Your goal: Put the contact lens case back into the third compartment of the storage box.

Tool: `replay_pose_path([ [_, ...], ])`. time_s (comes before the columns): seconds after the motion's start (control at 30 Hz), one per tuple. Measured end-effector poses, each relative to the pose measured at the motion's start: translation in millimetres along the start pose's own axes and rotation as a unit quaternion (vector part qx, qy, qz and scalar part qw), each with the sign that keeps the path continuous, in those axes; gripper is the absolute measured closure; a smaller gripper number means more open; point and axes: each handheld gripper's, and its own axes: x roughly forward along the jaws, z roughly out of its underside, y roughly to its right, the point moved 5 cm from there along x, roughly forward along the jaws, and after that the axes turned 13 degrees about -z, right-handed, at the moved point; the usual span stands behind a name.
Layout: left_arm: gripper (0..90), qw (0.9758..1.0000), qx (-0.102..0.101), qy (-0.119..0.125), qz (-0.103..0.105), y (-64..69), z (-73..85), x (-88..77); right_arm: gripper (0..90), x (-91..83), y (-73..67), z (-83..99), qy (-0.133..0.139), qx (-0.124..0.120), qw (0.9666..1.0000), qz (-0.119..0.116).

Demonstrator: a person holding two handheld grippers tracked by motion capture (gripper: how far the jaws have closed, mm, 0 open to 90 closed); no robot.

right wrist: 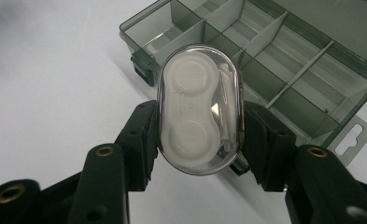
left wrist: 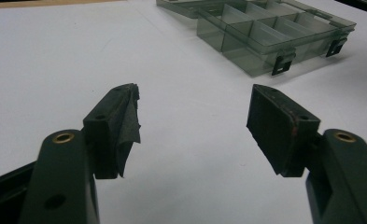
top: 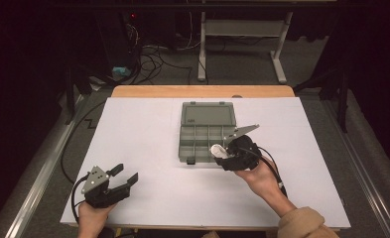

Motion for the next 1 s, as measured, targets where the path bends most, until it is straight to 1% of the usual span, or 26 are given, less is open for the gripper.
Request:
replay_pose_path([
  [0.03, 34.3, 1.0000, -0.001, 0.000, 0.000, -0.1, -0.2, 0.0, 49.5, 0.3, 1.6, -0.6, 0.000, -0.002, 1.0000, 0.000],
  [0.4, 34.3, 1.0000, 0.000, 0.001, 0.000, 0.0, -0.4, -0.2, 49.5, 0.8, 15.3, -7.1, 0.004, 0.019, 0.9998, -0.003],
  [1.0, 34.4, 1.0000, -0.001, 0.001, 0.000, -0.1, -0.6, -0.2, 49.4, 11.4, 43.8, -18.6, 0.001, 0.052, 0.9986, 0.013],
])
